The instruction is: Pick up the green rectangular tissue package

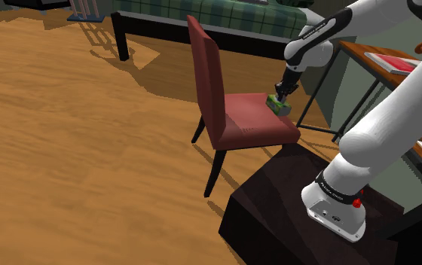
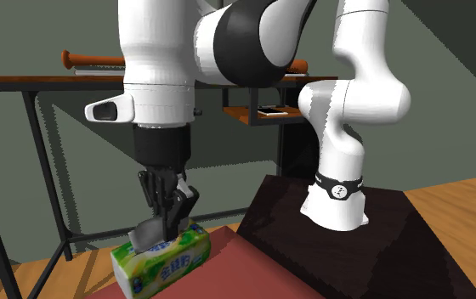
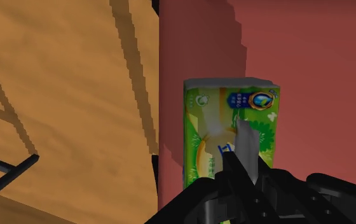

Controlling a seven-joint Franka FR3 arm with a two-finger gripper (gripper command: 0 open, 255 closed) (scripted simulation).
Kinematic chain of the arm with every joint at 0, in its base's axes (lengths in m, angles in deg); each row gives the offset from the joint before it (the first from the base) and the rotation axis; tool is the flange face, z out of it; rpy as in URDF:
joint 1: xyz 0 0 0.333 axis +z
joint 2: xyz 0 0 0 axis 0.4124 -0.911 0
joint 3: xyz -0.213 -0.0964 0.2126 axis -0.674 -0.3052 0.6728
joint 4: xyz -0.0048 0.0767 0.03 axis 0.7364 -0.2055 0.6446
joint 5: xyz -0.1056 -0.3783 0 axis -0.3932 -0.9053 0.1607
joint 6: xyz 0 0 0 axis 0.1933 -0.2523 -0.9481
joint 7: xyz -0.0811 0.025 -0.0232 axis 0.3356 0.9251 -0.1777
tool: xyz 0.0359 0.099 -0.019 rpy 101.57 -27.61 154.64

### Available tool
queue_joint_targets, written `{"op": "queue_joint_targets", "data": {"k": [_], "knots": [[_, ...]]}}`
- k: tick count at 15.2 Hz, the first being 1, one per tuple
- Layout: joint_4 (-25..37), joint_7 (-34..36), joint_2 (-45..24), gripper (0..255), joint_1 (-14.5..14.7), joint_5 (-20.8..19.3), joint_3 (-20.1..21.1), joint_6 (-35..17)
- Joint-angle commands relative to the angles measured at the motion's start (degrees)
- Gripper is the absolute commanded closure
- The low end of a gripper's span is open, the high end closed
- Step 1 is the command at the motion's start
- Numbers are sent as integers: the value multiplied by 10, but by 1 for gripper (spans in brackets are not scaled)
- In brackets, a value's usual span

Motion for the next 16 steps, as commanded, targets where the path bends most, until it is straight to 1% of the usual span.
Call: {"op": "queue_joint_targets", "data": {"k": [1,14,16], "knots": [[5,3,8,255,0,-4,0,13],[51,22,72,255,-3,-28,7,119],[51,23,72,255,-3,-28,7,120]]}}
